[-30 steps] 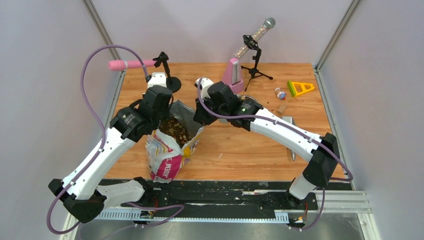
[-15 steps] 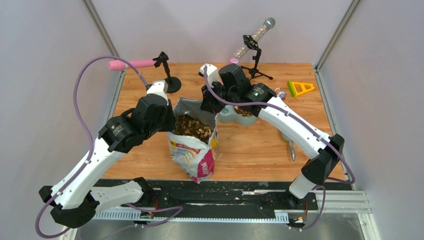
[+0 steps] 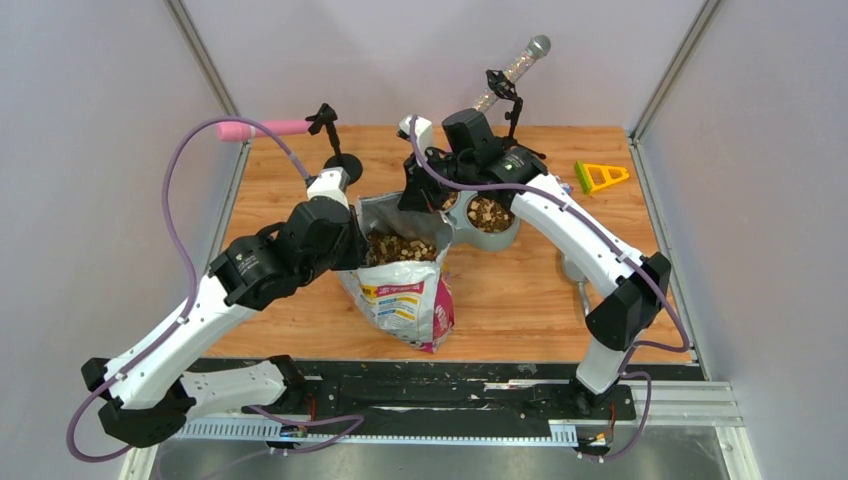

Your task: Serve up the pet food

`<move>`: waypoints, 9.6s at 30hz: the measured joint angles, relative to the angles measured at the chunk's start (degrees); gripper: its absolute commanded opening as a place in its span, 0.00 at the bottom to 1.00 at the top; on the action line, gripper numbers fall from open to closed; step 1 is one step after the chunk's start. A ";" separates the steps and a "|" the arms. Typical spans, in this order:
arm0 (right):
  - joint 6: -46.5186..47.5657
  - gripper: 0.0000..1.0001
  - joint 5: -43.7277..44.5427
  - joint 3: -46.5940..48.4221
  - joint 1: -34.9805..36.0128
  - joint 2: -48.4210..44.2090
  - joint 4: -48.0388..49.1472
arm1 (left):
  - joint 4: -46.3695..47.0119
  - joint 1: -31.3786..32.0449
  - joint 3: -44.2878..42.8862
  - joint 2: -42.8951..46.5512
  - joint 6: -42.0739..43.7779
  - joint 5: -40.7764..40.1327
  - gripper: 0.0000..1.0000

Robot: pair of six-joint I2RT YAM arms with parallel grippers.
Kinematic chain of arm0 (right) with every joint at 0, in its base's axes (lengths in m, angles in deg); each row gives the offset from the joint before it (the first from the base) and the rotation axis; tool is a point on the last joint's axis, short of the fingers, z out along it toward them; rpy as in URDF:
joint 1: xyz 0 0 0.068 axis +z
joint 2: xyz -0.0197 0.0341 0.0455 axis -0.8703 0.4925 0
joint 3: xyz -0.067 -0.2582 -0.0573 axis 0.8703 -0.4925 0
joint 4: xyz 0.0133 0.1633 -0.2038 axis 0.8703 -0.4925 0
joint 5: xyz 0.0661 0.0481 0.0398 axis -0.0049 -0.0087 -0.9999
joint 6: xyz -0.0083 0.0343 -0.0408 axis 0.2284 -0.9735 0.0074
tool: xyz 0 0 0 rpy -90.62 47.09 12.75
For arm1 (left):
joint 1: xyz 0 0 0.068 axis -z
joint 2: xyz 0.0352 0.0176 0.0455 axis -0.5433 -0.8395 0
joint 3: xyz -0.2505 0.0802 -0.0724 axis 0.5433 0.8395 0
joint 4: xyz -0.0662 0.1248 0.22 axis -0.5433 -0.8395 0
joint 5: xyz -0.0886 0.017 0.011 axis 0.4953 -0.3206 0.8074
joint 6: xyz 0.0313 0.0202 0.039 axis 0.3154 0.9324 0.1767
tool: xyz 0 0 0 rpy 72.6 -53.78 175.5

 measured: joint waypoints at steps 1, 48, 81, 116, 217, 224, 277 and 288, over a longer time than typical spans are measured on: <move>0.02 0.16 -0.04 -0.04 0.00 0.00 0.00 | 0.00 0.11 0.11 0.00 -0.13 -0.85 0.00; -15.34 0.85 6.38 -51.74 6.60 -43.32 29.64 | 5.42 0.50 4.98 0.42 -1.07 -11.34 0.02; -5.11 0.00 11.30 -48.06 -1.90 -43.01 15.32 | 34.23 -18.95 11.89 7.15 36.26 11.69 1.00; -0.66 0.00 4.33 -43.67 -6.25 -42.03 7.19 | 49.77 -39.78 13.94 -19.19 58.93 100.17 0.70; 29.79 0.00 -15.13 -31.45 -12.20 -34.32 -1.97 | 41.64 -37.81 -18.38 -16.85 57.27 42.82 1.00; 28.26 0.00 -14.62 -32.39 -12.20 -35.23 -0.70 | 72.98 -37.62 2.91 -5.51 27.89 63.17 1.00; 23.34 0.45 -10.86 -32.00 -11.78 -40.13 -5.64 | -4.22 0.24 -13.55 -24.13 85.42 36.57 0.00; 25.79 0.57 -6.32 -30.93 -11.78 -43.54 -11.58 | -7.28 0.24 -13.57 -22.69 85.40 39.80 0.00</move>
